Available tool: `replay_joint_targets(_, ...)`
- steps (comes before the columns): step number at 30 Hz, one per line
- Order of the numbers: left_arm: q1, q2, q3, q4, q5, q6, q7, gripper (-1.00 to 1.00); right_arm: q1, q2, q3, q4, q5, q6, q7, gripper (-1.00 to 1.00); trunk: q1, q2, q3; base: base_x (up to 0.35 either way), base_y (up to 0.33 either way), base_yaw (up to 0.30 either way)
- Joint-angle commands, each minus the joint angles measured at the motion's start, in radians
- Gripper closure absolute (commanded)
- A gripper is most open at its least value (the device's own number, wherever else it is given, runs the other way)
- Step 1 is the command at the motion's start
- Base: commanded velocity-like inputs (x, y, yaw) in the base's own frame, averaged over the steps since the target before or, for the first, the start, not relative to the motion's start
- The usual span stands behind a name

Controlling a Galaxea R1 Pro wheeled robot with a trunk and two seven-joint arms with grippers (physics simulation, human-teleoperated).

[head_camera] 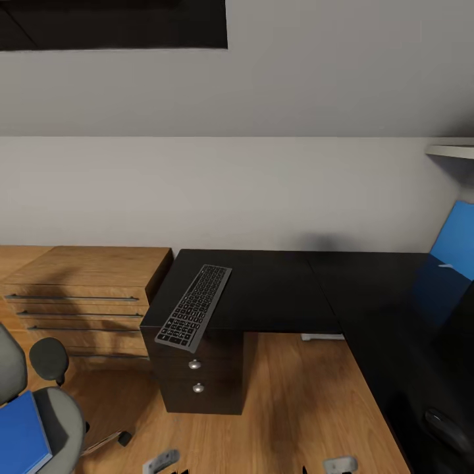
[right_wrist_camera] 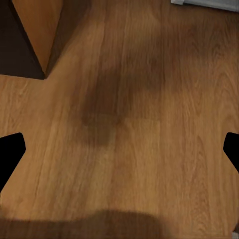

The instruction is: In the bedroom, organize the workspace by keeping the computer under the desk, ensuring the monitor is on the desk, placing the keyboard on the desk next to the monitor, placing the mouse on the desk next to the keyboard, moving the folder from the swivel chair onto the desk next to the mouse, stacking the notebook on top of the folder with the pen on top of the notebook, and positioning the swivel chair next to the desk.

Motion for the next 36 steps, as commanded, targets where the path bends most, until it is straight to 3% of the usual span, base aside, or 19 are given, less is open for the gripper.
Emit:
replay_joint_targets(1,0.000,0.003,-0.002,0.014,0.000,-0.024,0.005,-1.00,-0.001,0.001,0.001,-0.002,0.007,0.001,-0.010,-1.00,0.000,-0.001,-0.001,0.000,0.000,0.000)
replay_joint_targets(4,0.000,0.009,-0.003,0.073,-0.042,-0.109,0.005,-1.00,-0.001,0.005,0.001,-0.009,-0.008,-0.003,-0.006,-1.00,0.000,-0.001,-0.001,0.000,0.000,0.000)
replay_joint_targets(8,0.000,0.009,-0.006,0.131,-0.087,-0.153,0.005,-1.00,-0.001,0.012,0.000,-0.007,-0.017,-0.054,-0.003,-1.00,0.000,-0.001,-0.001,0.000,0.000,0.000)
replay_joint_targets(12,0.000,0.009,-0.007,0.165,-0.106,-0.166,0.005,-1.00,-0.001,0.025,-0.002,0.001,-0.019,-0.103,-0.003,-1.00,0.000,-0.001,-0.001,0.000,0.000,0.000)
replay_joint_targets(20,0.000,0.013,-0.006,0.267,-0.116,-0.177,0.003,-1.00,-0.001,0.034,-0.003,0.030,-0.022,-0.148,-0.002,-1.00,0.000,-0.001,-0.001,0.000,0.000,0.000)
replay_joint_targets(36,0.000,0.013,-0.004,0.284,-0.115,-0.180,0.003,-1.00,-0.001,0.037,-0.003,0.079,-0.022,-0.153,-0.002,-1.00,0.000,-0.001,-0.001,0.000,0.000,0.000)
